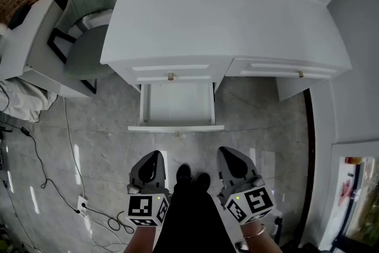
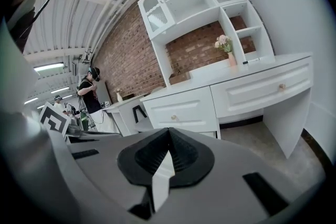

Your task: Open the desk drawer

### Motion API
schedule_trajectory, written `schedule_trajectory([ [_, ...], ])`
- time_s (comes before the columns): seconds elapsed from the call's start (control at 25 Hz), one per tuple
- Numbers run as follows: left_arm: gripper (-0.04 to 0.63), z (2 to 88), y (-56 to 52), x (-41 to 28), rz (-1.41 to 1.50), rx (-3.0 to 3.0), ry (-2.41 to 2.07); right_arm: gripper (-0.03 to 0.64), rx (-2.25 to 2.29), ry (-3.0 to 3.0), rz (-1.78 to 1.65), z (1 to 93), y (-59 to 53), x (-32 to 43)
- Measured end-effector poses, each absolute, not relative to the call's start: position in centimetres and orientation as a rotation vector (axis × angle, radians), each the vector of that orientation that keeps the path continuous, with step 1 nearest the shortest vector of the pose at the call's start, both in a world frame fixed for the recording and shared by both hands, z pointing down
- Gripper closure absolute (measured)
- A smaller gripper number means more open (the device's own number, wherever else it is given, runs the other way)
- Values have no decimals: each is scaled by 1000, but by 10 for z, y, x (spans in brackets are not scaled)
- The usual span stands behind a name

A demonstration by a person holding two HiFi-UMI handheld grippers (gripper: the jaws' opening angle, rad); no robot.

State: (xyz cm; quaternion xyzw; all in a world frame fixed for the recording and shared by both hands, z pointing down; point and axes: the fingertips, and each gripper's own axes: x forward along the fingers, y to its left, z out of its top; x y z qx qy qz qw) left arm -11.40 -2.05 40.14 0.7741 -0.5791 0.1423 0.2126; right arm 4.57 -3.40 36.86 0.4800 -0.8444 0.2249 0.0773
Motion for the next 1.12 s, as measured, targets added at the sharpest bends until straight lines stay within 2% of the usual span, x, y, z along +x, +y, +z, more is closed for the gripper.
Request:
schedule_trajectory([
  [0.44, 586, 312, -27, -108, 286, 2243, -1628, 612, 1494, -2560, 598, 306, -32, 62],
  [1.12, 586, 233, -18, -110, 243, 2303, -1667, 612, 1581, -2566, 555, 244, -18, 94],
])
